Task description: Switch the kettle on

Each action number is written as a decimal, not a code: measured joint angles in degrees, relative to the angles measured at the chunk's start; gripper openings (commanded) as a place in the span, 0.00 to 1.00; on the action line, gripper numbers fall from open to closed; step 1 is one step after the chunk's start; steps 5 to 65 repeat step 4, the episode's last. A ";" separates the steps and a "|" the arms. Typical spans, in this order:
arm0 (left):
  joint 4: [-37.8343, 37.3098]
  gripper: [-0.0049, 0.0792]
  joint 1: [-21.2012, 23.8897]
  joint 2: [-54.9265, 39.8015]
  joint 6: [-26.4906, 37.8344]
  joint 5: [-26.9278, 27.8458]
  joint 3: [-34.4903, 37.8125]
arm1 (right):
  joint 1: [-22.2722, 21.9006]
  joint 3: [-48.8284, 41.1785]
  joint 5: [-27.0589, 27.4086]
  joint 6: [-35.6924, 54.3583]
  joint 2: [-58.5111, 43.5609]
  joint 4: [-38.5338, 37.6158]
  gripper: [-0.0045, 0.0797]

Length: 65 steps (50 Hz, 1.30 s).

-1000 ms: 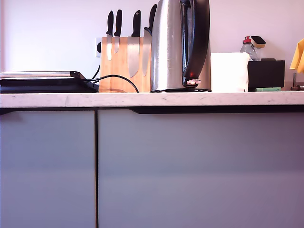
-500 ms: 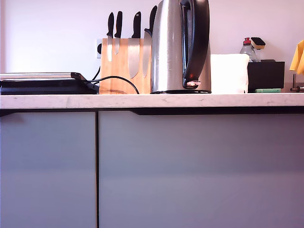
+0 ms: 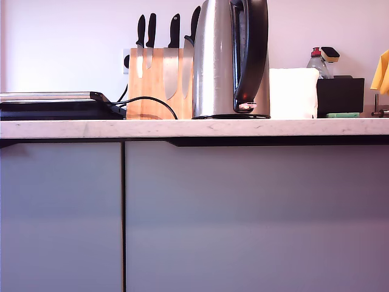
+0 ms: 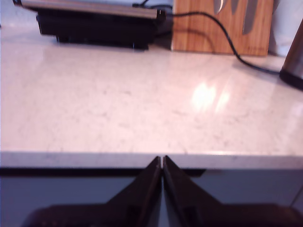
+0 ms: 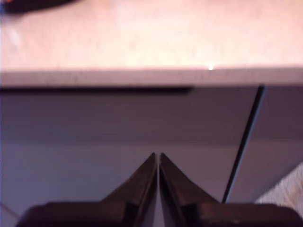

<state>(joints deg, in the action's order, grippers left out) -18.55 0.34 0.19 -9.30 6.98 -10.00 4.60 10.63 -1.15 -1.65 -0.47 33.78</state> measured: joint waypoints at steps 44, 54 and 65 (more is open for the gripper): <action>-1.27 0.05 0.00 0.00 -0.02 0.00 0.00 | 0.00 0.00 0.00 0.00 0.00 1.75 0.04; -1.27 0.05 0.00 0.00 -0.02 0.00 0.00 | 0.00 0.00 0.00 0.00 0.00 1.75 0.04; -1.27 0.05 0.00 0.00 -0.02 0.00 0.00 | 0.00 0.00 0.00 0.00 0.00 1.75 0.04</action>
